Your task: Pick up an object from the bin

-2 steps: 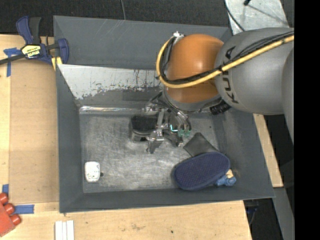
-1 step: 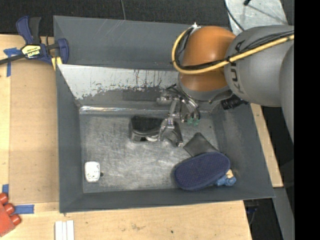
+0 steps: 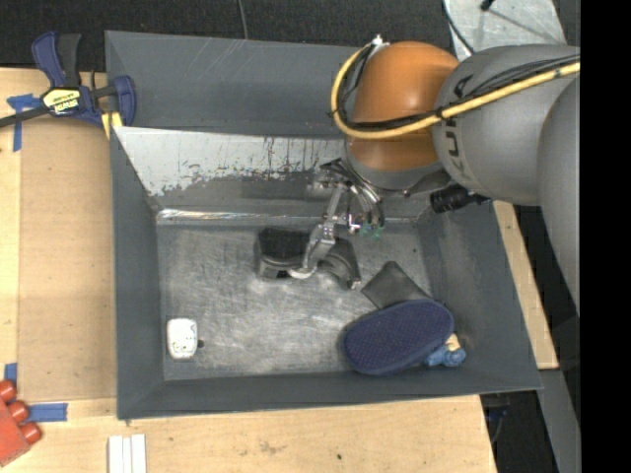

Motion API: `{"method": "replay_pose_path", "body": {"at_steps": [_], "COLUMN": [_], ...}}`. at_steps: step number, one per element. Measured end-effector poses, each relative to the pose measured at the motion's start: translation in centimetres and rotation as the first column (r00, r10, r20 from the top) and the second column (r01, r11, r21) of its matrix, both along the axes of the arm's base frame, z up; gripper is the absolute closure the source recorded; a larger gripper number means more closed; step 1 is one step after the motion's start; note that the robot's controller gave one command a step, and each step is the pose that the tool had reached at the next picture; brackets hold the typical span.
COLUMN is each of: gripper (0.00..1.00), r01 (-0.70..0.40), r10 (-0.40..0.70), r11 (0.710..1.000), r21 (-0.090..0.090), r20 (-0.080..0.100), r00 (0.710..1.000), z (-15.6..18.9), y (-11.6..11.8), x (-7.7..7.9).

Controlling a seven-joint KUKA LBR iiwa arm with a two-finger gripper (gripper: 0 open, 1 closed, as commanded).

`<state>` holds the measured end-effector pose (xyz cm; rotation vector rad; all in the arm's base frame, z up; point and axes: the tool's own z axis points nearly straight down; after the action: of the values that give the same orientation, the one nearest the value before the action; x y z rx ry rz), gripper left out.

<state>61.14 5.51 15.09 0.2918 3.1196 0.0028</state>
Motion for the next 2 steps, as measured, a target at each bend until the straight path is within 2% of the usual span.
{"method": "replay_pose_path", "body": {"at_steps": [1,2], "gripper": [0.0,0.0], "r01": [-0.026,0.009], "r10": [0.026,-0.009], "r11": [1.0,1.0], "r21": [-0.002,0.0], "r20": [-0.012,-0.003], "r00": [1.0,1.0], "z": [-3.9,-4.64], "y": [-0.28,-0.27], "x": [0.7,1.05]}}
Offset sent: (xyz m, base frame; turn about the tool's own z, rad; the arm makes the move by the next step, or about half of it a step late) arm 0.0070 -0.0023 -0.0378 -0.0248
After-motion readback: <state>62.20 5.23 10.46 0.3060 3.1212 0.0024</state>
